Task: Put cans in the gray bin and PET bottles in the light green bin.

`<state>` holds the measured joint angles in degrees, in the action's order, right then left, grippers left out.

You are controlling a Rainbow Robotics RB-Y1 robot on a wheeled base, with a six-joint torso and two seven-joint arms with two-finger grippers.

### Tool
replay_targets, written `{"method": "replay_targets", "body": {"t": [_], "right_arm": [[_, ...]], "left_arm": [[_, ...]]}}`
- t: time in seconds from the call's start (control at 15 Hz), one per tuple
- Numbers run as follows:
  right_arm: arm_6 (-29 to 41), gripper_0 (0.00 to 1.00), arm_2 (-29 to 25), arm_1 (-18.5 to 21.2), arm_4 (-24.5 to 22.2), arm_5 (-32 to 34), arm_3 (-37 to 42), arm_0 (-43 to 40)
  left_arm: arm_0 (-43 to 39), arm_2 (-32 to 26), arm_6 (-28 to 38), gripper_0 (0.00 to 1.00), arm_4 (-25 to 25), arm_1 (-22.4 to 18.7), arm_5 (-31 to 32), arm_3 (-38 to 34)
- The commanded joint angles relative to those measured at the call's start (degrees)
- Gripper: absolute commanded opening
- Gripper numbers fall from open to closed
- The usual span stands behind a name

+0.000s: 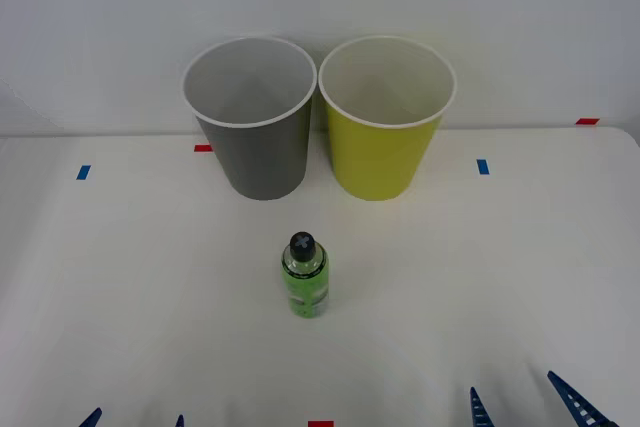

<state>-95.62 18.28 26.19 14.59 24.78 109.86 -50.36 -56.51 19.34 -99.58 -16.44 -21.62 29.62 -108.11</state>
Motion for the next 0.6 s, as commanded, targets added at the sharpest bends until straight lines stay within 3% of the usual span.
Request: {"method": "replay_targets", "body": {"t": [0.07,0.6], "right_arm": [[0.0,1.0,0.0,0.0,0.0,0.0,0.0,0.0],[0.0,1.0,0.0,0.0,0.0,0.0,0.0,0.0]], "left_arm": [[0.0,0.0,0.0,1.0,0.0,0.0,0.0,0.0],[0.0,0.0,0.0,1.0,0.0,0.0,0.0,0.0]]}}
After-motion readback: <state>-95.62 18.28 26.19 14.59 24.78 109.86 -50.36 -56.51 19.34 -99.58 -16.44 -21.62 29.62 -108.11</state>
